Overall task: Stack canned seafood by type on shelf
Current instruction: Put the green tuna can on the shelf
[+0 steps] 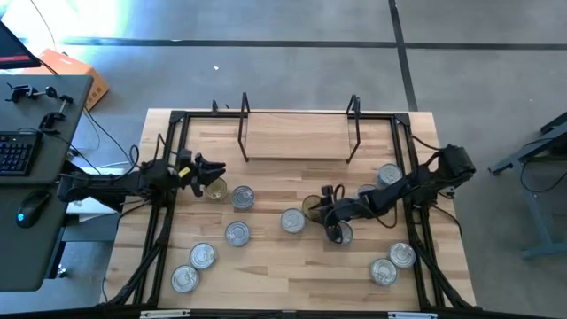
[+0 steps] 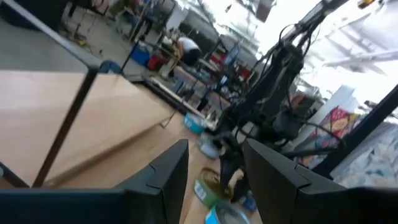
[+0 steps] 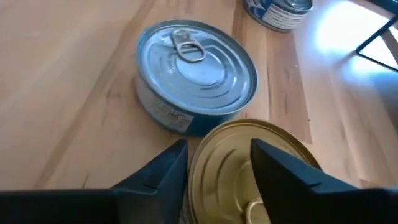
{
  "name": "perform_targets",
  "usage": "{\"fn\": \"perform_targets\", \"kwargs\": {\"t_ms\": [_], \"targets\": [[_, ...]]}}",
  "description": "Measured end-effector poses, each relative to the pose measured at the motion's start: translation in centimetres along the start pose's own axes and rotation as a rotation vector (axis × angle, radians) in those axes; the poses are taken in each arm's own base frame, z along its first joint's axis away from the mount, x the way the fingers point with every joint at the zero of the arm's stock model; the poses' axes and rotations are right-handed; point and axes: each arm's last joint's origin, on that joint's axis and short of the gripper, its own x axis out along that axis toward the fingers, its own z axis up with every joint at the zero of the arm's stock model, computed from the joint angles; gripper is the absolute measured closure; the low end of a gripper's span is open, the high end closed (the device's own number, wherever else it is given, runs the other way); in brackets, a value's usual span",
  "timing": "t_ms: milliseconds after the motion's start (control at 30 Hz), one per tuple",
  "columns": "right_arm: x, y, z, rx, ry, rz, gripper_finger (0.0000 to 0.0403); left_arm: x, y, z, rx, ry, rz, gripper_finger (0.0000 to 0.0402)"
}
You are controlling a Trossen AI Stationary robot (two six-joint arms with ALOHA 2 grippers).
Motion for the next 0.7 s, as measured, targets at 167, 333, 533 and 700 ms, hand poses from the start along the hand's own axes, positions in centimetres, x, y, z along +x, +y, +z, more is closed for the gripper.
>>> {"fn": "perform_targets", "kwargs": {"t_ms": [167,333,533,700], "targets": [[0.4,0.1,0.4,0.015,0.066,-0.025,0.0318,0.2,-0.1,-0.6,0.023,0.058,-0.001,0.0255],[0.7,-0.1,1.6,0.017,0.153,-0.054,0.0370,0.4,-0.2,-1.1,0.054,0.099,-0.004,0.0255],[1.1,-0.7,4.5,0.114,0.226,-0.087,0.0369,0.5,-0.3,-1.0,0.091,0.075,0.011,0.0255],[0.9,-1.3,6.7,0.165,0.278,-0.086,0.0303,0.5,-0.6,-0.7,0.127,0.035,-0.009,0.0255]]}}
